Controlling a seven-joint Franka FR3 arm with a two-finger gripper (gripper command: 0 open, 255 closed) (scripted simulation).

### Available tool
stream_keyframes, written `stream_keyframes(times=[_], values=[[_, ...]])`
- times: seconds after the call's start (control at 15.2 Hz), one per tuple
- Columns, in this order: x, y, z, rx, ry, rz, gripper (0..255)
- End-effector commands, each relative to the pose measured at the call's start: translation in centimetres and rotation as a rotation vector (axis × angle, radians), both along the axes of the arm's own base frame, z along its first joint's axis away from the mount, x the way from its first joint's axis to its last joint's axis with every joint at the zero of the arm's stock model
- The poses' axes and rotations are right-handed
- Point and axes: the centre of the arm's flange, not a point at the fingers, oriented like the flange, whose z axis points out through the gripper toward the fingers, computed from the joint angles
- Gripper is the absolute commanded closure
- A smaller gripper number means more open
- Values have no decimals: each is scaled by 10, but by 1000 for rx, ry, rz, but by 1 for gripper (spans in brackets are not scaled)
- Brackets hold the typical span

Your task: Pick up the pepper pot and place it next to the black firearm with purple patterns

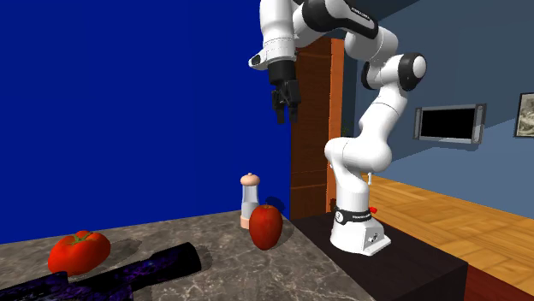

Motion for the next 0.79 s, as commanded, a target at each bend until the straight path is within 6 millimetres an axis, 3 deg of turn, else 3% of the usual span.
stream_keyframes(times=[0.0, 0.73], values=[[0, 0, 0, 0, 0, 0, 0], [49, -91, -98, -44, 48, 104, 0]])
